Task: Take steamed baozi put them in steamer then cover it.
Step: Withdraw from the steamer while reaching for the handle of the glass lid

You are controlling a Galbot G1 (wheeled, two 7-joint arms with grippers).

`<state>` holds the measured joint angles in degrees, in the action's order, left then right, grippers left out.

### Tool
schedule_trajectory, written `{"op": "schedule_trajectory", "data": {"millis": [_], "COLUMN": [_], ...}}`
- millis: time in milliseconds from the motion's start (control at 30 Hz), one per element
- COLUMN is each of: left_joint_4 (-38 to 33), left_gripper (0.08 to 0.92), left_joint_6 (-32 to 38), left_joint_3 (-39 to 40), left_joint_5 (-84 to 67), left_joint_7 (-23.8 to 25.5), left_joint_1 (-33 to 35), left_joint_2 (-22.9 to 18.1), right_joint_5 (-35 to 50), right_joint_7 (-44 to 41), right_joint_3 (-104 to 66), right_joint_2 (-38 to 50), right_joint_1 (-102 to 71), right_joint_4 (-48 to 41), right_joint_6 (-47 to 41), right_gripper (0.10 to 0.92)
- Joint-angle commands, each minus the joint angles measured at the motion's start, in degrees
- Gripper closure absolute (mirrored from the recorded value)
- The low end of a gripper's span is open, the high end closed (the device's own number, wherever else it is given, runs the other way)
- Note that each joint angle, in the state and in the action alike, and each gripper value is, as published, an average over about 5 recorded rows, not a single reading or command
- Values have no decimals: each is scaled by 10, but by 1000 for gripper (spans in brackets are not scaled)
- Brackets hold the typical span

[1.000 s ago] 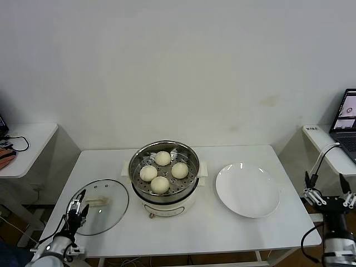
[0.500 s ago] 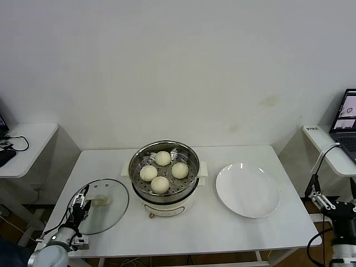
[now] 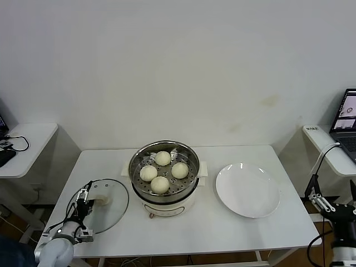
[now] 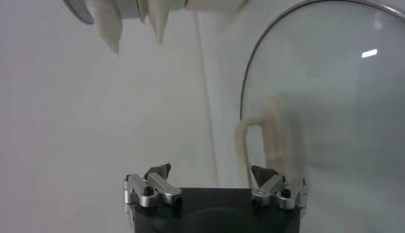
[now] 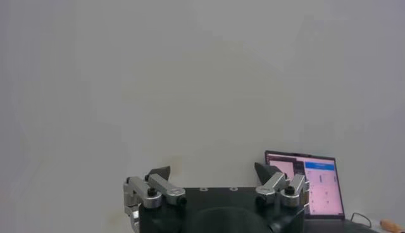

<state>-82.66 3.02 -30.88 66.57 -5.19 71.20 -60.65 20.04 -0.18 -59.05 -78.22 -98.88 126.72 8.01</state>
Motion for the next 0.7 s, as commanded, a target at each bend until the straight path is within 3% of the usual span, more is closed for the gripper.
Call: {"op": "schedule_trajectory", "data": {"millis": [33, 200, 700], "left_joint_4": [35, 36, 45], "left_gripper": [177, 215, 640], "left_joint_6": [3, 8, 47], "left_joint_3": [5, 4, -7], "left_joint_5": [-32, -33, -28], "left_joint_7": [-10, -14, -48], "left_joint_1": [-24, -22, -22], "left_joint_2": [-5, -8, -19], "right_joint_5": [-1, 0, 1], "right_joint_7": [0, 0, 0], "right_joint_3": [0, 2, 3], "right_joint_2": [-2, -2, 0], "right_joint_1": [-3, -4, -12], "right_joint_4": [3, 6, 15], "right_joint_6": [1, 0, 4], "right_gripper": [203, 203, 202]}}
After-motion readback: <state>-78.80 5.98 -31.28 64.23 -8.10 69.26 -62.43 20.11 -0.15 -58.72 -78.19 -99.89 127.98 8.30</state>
